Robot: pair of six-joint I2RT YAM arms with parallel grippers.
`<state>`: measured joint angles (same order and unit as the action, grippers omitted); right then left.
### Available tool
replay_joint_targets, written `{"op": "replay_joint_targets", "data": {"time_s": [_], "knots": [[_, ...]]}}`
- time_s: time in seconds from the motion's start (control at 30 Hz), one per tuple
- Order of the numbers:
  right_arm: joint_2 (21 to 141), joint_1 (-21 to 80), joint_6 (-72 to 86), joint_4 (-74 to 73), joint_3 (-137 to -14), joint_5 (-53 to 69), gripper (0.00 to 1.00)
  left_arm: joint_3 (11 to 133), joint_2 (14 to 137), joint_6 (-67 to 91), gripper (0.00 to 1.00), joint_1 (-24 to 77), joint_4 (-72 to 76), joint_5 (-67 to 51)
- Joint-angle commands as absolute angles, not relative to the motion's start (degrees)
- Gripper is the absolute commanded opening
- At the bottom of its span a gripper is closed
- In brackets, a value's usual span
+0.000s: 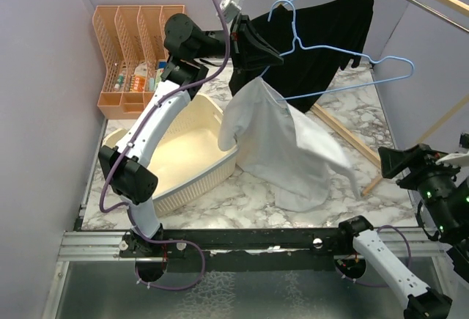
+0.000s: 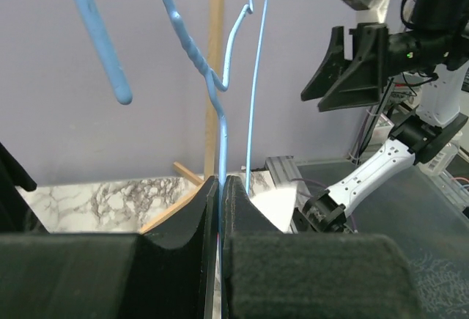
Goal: Remove the t-shirt from the hanger
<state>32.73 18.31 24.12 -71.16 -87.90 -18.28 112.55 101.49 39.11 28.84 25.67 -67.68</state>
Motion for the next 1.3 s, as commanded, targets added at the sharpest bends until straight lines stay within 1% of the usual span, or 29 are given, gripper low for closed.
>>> {"op": "replay_joint_targets", "data": {"time_s": [0.0, 0.13, 0.2, 0.33, 0.43, 0.57, 0.73, 0.93, 1.17, 1.27], "knots": [[29.39, 18.11, 18.96, -67.23, -90.32, -8.25, 0.64, 114.75, 101.86, 35.88, 0.00, 29.41, 21.56, -69.23], [29.37, 18.11, 16.79, -62.63, -92.45, 3.75, 0.65, 111.09, 101.07, 28.21, 0.00, 31.78, 13.06, -69.23], [30.87, 18.11, 15.68, -61.82, -94.13, 7.58, 0.65, 110.89, 100.80, 20.45, 0.00, 34.24, 4.21, -68.48], [35.96, 18.11, 13.22, -62.65, -98.99, 11.54, 0.66, 111.33, 100.02, 4.54, 0.00, 39.92, -14.55, -66.21], [39.48, 18.11, 11.64, -64.65, -102.61, 12.88, 0.66, 110.68, 98.68, -1.49, 0.00, 41.91, -21.49, -65.36], [42.54, 18.11, 10.48, -67.98, -104.55, 13.45, 0.67, 110.76, 97.57, -4.47, 0.00, 42.70, -25.09, -67.11], [43.21, 18.10, 10.59, -69.86, -101.42, 15.98, 0.68, 112.46, 97.55, -7.01, 0.00, 43.15, -28.77, -69.75], [42.58, 18.11, 9.89, -70.54, -97.83, 17.27, 0.67, 115.13, 97.56, -9.79, 0.00, 43.15, -32.70, -71.91], [42.22, 18.71, 9.24, -70.40, -95.85, 17.45, 0.64, 114.03, 94.66, -8.99, 0.00, 43.15, -31.15, -77.27], [42.19, 18.91, 8.92, -70.09, -95.64, 18.51, 0.63, 110.42, 92.63, -5.09, 0.00, 43.14, -25.47, -80.71]]}}
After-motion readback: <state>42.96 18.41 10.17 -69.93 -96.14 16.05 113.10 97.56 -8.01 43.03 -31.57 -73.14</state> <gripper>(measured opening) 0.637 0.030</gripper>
